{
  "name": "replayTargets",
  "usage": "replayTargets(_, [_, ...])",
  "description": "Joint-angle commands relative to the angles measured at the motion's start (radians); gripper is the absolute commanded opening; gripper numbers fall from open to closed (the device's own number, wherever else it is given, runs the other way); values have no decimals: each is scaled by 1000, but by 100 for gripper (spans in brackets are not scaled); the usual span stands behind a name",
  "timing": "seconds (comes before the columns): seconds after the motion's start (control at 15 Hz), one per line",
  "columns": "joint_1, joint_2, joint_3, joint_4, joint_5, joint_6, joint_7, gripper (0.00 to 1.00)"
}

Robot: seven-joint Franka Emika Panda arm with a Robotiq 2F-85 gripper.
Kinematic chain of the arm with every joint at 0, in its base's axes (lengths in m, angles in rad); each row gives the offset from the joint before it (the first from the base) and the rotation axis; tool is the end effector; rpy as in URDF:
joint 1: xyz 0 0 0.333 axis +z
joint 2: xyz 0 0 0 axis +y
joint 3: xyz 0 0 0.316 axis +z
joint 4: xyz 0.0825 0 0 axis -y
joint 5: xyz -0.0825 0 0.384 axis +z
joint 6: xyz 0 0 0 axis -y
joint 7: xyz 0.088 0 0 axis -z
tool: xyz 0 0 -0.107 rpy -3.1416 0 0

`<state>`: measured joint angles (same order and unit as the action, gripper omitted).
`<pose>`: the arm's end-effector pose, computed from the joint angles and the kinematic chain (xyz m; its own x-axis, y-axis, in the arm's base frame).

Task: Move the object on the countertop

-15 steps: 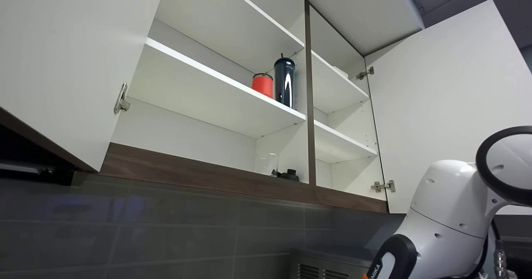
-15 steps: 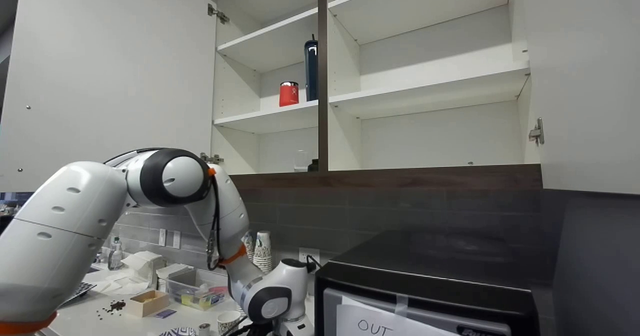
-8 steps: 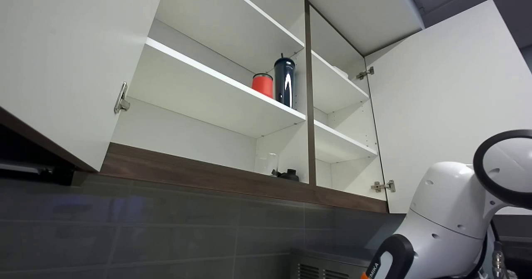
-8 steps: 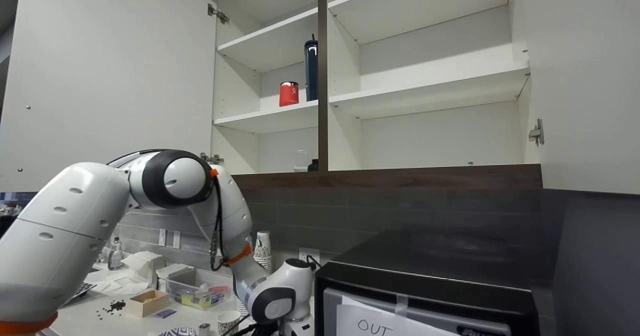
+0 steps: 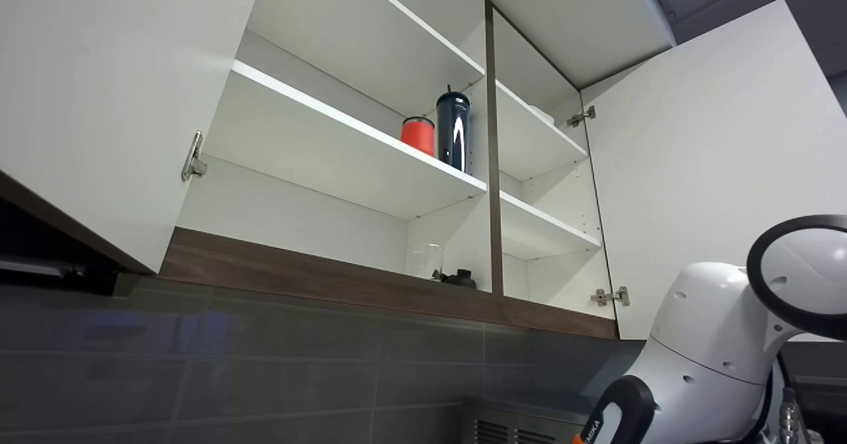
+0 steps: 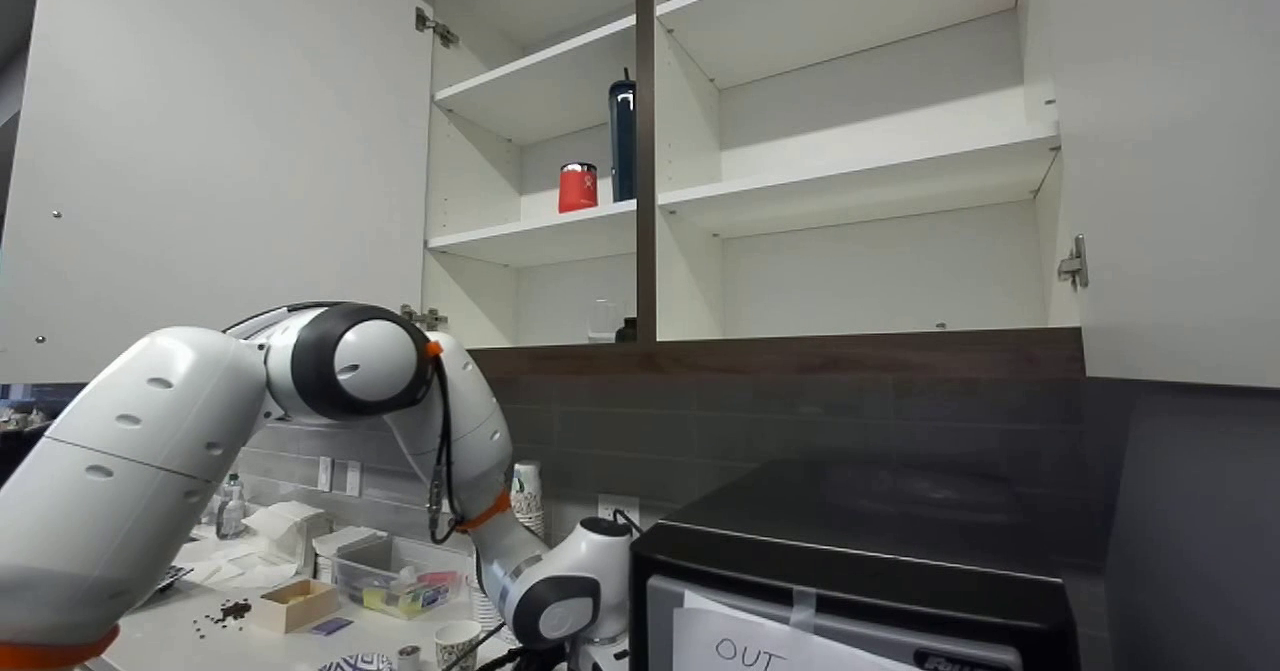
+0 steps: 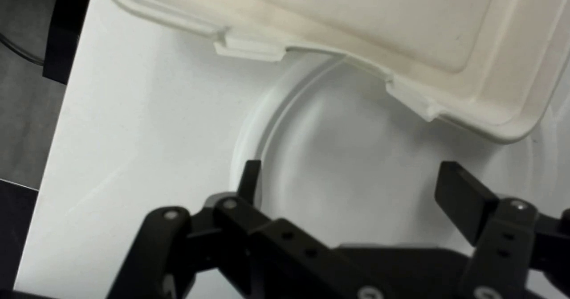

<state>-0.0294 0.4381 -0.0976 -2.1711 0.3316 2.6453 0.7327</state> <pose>0.5600 -0.0808 0.1922 0.4214 -0.9045 -0.0658 -0.9039 -0.4130 -0.1110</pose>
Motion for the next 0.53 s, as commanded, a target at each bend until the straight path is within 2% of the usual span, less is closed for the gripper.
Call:
replayTargets(0.0, [-6,27,4,30,20,-43,2,100])
replayTargets(0.47, [-30,57,29,58,70,-102,-20,100])
